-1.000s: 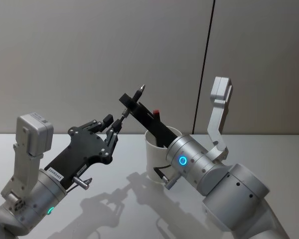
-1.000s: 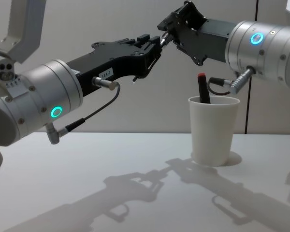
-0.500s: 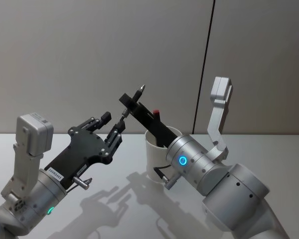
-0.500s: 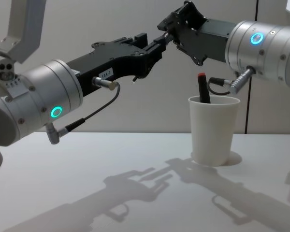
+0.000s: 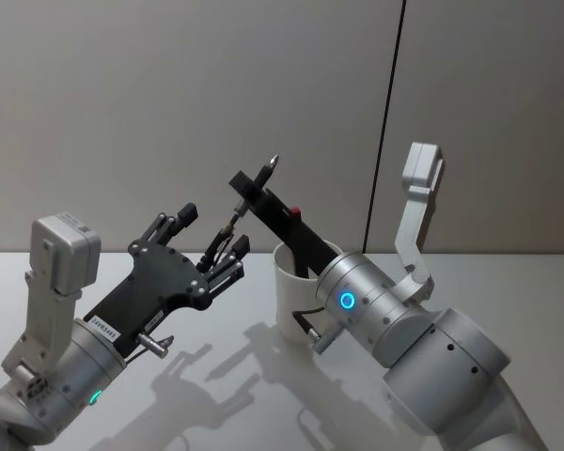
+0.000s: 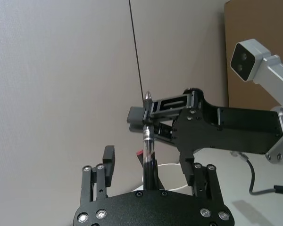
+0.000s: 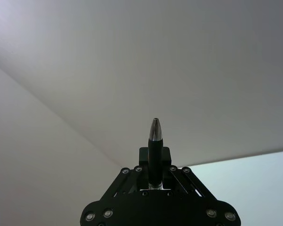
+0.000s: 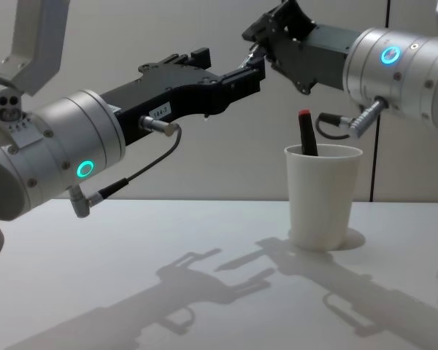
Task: Place the pen into the pen holder.
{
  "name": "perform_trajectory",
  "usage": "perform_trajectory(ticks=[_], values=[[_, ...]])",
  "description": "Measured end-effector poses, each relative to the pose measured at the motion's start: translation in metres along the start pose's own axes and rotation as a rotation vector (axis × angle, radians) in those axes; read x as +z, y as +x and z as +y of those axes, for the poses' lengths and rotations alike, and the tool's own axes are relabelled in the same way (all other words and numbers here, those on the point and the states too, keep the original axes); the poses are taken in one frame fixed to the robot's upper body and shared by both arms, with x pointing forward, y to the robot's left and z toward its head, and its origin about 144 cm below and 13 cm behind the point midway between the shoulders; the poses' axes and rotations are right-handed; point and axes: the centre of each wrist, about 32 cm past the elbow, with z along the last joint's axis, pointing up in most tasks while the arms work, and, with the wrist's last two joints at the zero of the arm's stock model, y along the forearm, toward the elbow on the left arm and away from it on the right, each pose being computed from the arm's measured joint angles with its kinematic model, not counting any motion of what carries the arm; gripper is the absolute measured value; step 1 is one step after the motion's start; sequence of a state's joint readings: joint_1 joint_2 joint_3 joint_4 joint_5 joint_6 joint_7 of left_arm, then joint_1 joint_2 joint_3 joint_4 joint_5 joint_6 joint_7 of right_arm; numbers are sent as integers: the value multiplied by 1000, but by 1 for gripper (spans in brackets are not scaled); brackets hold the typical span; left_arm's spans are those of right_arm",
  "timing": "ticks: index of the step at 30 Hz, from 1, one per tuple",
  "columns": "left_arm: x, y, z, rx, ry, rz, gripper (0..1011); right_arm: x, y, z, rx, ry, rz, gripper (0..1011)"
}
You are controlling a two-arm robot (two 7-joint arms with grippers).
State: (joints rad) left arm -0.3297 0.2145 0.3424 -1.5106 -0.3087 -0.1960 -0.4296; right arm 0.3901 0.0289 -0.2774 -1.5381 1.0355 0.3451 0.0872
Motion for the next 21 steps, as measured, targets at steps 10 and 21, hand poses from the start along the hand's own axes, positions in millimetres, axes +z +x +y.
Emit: perform_trajectory(ticks=[10, 21], values=[[0, 0, 0, 0, 0, 0, 1004, 9, 1, -2, -8, 110, -43, 142], [0, 0, 0, 0, 0, 0, 1003, 20, 5, -7, -46, 243, -139, 142]])
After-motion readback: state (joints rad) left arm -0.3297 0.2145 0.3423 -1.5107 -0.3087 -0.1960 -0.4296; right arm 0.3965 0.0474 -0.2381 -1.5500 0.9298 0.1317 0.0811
